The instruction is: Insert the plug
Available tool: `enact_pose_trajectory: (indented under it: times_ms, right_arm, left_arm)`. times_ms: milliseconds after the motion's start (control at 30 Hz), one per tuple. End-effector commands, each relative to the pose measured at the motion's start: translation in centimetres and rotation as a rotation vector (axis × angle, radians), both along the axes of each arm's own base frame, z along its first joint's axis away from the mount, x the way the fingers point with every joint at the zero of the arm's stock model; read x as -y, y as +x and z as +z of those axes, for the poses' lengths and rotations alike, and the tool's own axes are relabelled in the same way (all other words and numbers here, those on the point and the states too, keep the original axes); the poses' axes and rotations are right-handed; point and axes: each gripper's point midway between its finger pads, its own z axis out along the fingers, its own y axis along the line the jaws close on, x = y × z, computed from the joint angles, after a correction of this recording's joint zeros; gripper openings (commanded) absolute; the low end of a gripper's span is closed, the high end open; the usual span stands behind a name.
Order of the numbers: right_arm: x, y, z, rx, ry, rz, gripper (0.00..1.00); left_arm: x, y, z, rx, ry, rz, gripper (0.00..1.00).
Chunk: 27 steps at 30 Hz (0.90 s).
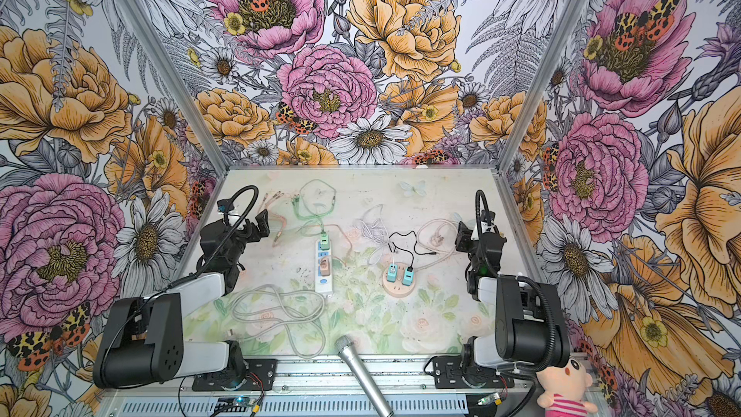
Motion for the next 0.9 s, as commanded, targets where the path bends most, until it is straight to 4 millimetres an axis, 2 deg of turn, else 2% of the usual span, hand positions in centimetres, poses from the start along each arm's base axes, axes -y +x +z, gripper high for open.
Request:
enact_pose_trajectory:
  times_ms: [0, 100, 233, 333, 367, 400, 867]
  right_arm:
    - [-1.0, 0.2, 1.2, 0.08, -0.061, 0.031, 0.56]
    - [-2.1, 0.0, 0.5, 0.096, -0.106, 0.059, 0.57]
    - [-2.4, 0.4, -0.1, 0.072, -0.128, 0.051, 0.58]
    - [-2.4, 1.2, -0.4, 0.031, -0.133, 0.046, 0.68]
    - [-2.2, 1.6, -0.5, 0.02, -0.131, 0.033, 0.95]
    - [-1.9, 1.8, -0.7, 0.0, -0.126, 0.015, 0.99]
    - [-1.9, 1.8, -0.7, -0.002, -0.131, 0.018, 0.99]
  left_arm:
    - [0.6, -0.1, -0.5, 0.041, 0.045, -0.026, 0.99]
    - [1.0, 0.3, -1.5, 0.025, 0.055, -0.035, 0.99]
    - [1.6, 0.9, -3.0, 0.013, 0.078, -0.055, 0.99]
    - [0.9, 0.8, -3.0, 0.029, 0.056, -0.036, 0.99]
    - [0.9, 0.7, -3.0, 0.022, 0.055, -0.031, 0.99]
    - [0.8, 0.8, -3.1, 0.021, 0.054, -0.023, 0.99]
    - [0.8, 0.8, -3.1, 0.021, 0.057, -0.019, 0.99]
